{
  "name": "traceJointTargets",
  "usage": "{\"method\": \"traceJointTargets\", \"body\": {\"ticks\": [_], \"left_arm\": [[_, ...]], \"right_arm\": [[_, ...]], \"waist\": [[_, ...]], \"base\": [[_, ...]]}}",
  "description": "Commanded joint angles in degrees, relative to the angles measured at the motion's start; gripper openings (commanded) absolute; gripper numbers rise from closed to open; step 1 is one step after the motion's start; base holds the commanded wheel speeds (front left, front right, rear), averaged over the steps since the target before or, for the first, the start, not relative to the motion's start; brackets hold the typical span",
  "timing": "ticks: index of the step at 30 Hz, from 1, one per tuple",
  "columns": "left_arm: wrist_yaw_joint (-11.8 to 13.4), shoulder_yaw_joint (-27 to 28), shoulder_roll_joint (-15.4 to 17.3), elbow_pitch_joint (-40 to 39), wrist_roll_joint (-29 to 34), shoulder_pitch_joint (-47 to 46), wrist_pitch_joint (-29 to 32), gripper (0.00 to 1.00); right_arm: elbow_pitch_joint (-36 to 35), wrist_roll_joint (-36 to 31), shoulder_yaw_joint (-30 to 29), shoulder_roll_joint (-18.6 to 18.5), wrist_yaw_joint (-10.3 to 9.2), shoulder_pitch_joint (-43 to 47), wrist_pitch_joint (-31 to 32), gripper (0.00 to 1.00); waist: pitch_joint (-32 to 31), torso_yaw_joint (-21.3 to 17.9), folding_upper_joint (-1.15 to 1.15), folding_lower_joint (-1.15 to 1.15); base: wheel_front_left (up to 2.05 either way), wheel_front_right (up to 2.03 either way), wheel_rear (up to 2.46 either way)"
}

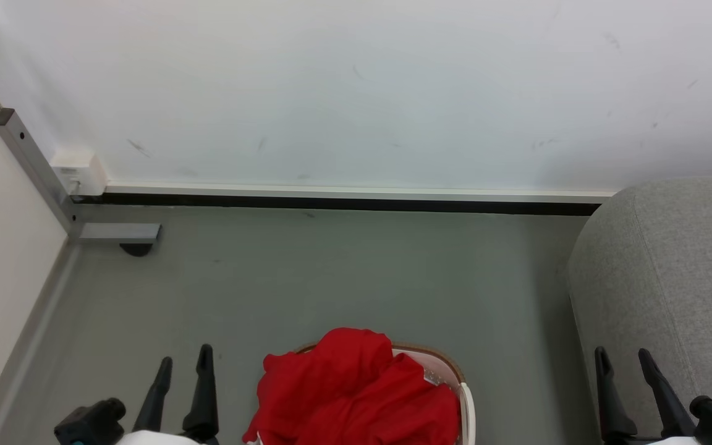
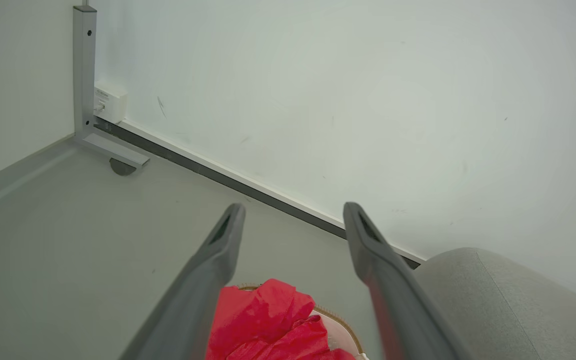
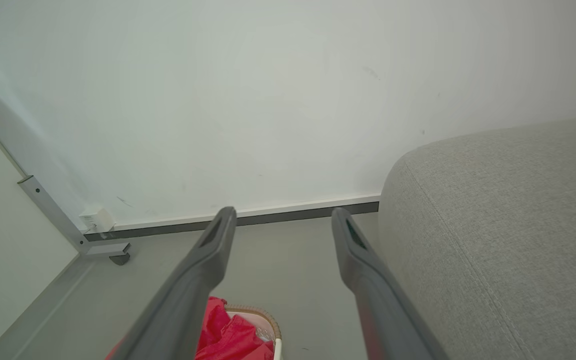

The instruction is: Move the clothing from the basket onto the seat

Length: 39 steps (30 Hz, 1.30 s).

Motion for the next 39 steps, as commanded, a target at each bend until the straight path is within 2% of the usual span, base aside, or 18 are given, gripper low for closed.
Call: {"method": "traceJointTargets", "body": {"ticks": [1, 12, 21, 39], "left_arm": [[-0.24, 0.04, 0.47, -0.43, 1.75, 0.21, -0.52, 1.0], [-0.79, -0.46, 0.81, 0.18, 8.89, 0.46, -2.07, 1.0], [-0.03, -0.94, 1.44, 0.11, 13.89, 0.66, -3.2, 1.0], [-1.84, -1.06, 1.34, 2.39, 21.18, 1.18, -5.41, 1.0]], "right_arm": [[-0.23, -1.17, 0.27, -0.31, -0.07, 0.32, -0.5, 1.0], [0.66, -2.24, -0.18, -0.37, -0.08, 0.76, -2.06, 1.0], [2.07, -4.56, 0.78, -0.42, -0.09, 1.18, -3.19, 1.0], [2.79, -8.23, 0.19, -0.47, -0.11, 1.8, -5.23, 1.0]], "waist": [[0.02, 0.02, 0.0, 0.0], [0.12, 0.28, 0.0, 0.0], [0.16, 0.33, 0.0, 0.0], [0.11, 0.2, 0.0, 0.0]], "base": [[0.0, 0.0, 0.0], [0.0, 0.0, 0.0], [0.0, 0.0, 0.0], [0.0, 0.0, 0.0]]}}
